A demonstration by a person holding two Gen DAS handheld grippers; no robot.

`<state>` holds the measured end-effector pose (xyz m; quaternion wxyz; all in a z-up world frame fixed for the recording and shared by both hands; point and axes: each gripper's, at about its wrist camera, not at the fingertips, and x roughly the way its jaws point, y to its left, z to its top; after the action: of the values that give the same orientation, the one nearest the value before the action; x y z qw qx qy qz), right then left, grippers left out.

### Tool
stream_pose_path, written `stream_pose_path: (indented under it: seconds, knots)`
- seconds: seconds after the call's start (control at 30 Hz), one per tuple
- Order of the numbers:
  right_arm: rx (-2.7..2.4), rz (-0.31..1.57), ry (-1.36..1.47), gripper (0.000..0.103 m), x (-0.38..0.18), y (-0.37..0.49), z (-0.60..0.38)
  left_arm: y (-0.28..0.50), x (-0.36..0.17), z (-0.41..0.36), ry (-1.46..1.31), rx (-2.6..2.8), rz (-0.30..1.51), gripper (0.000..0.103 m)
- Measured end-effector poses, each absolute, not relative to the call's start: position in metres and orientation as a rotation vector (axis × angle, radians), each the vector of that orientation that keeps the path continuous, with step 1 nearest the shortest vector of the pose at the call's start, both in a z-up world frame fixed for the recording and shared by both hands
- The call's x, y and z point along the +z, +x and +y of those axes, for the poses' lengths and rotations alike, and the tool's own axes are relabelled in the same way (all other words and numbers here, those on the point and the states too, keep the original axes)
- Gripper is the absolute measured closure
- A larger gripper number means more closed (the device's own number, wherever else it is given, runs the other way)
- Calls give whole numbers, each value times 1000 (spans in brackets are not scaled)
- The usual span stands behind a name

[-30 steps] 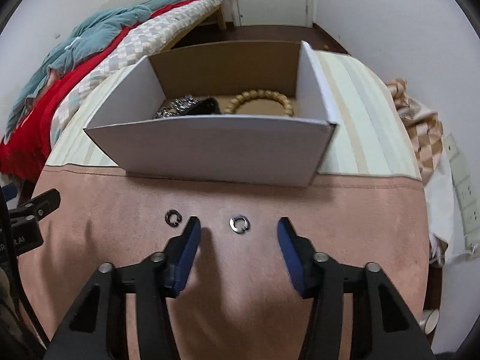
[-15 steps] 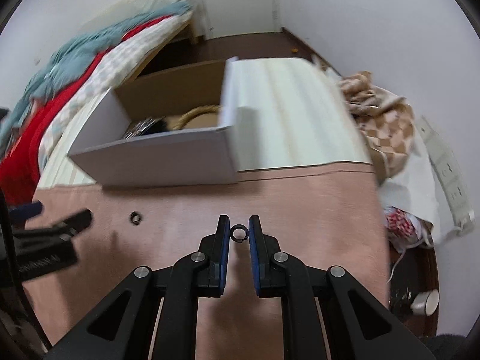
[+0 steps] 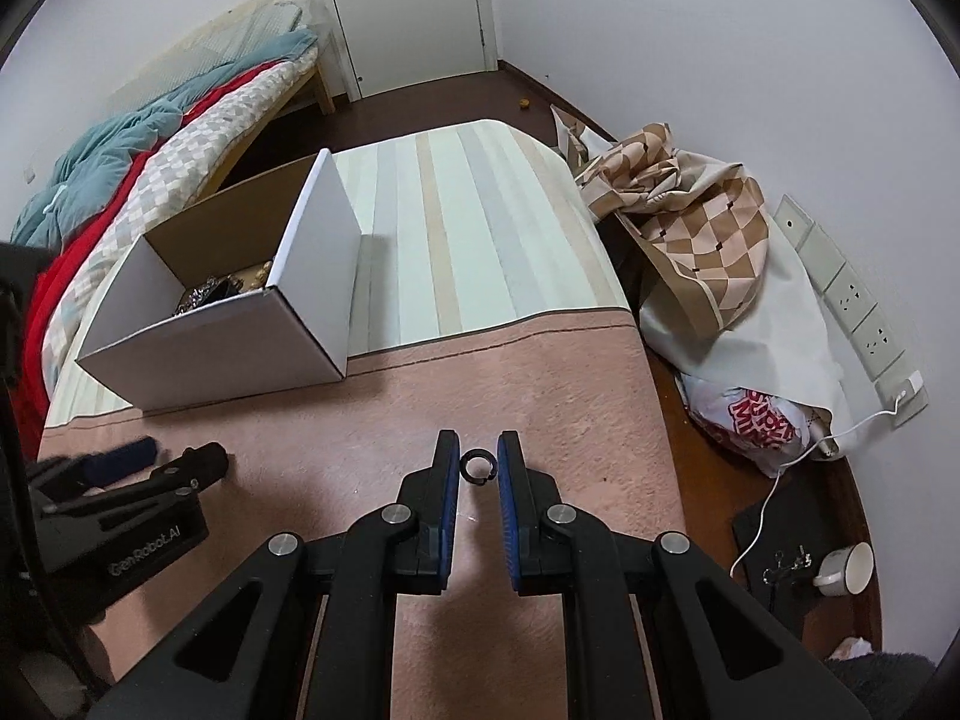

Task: Organize jewelry
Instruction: 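Carry the black ring into the white box and open the right gripper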

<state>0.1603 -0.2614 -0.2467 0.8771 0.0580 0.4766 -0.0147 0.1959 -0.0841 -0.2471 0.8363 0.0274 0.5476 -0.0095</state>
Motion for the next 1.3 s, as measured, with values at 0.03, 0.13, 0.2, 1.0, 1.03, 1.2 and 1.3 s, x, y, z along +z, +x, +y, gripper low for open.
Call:
stream_pose_path:
  seconds: [0.03,0.13,0.2,1.0,1.03,1.2,1.3]
  knots:
    - [-32,993,125,90,-247,160,-261,195,-247,-84,58,-27,1156,76]
    - [-36,989,135,90,-246,160,-262,193,-246,-86,63,-37,1150,93]
    - [-37,984,141,90,-245,160,-263,193,-246,-86,60,-40,1148,93]
    - [223,816,185,90,-143,207,-204,219,-106,-35,-17,-20,856,93]
    - [242,826,202,90,-142,214,-203,227,-107,-32,-32,-29,873,93]
    - [339,933,301,90,-153,265,-199,266,-122,-16,-117,-82,995,93]
    - [371,1012,337,90,-167,294,-197,288,-131,-12,-148,-101,1052,93]
